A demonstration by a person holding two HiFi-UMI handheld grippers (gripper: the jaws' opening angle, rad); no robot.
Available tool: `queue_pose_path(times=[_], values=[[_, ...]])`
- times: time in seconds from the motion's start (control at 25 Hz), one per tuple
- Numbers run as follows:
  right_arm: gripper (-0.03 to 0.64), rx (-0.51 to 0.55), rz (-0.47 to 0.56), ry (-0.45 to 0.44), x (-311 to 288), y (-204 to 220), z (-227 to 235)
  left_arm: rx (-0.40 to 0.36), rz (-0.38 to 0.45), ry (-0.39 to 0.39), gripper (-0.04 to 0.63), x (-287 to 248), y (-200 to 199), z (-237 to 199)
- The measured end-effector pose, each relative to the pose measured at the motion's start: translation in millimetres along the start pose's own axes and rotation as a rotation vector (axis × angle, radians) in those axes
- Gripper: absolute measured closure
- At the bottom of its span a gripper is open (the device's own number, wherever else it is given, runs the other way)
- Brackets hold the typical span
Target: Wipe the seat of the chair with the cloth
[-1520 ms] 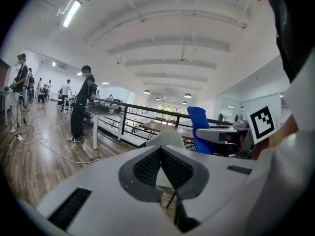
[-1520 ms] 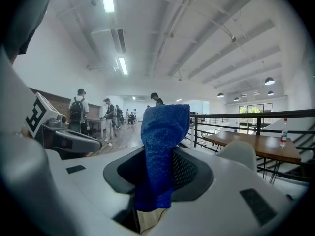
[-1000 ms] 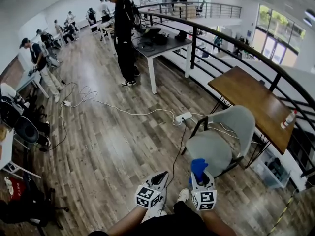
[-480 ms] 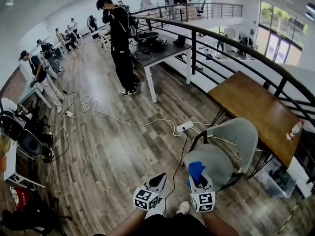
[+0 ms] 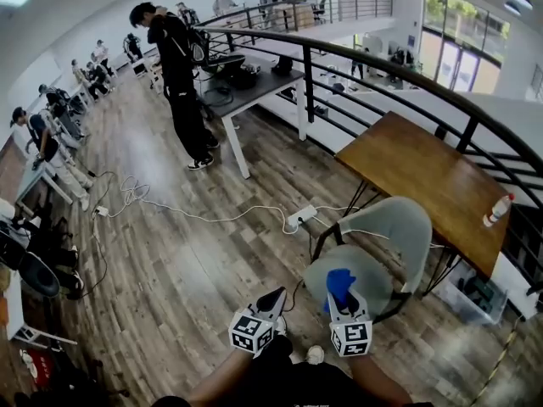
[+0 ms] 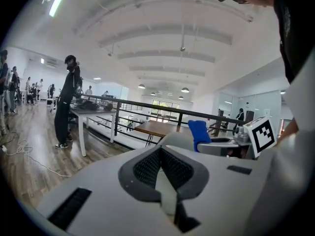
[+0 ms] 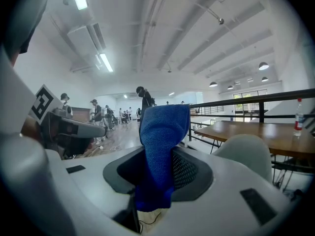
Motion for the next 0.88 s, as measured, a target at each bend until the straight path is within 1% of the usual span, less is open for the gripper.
queue_pose_path(times=[0.16, 0.4, 0.72, 0.88], values=[[0.48, -0.017, -0.009, 0.052, -14, -6, 10, -0.022, -0.009, 0.07, 0.597, -30, -12, -10], [0.48, -0.041, -0.005, 0.146, -48, -30, 9, -0.077, -0.014, 0.189, 0.597, -68, -40, -43], [0.48, -0.099, -0.058, 0.285, -98, -37, 15, -0.112, -0.053, 0.315, 0.597, -114, -58, -93], [0.48, -0.141, -0.073, 0.355, -112, -37, 22, -0.139, -0.106, 0.378, 0.597, -134, -61, -109]])
Point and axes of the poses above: the fingertips, and each gripper's own axes: x backward along the fingers, z to its right, y out of its underside, the point moved 5 cm from there along x, backward along the fingers, and after that the axes turned 8 degrees about -z, right-handed, at the moved point
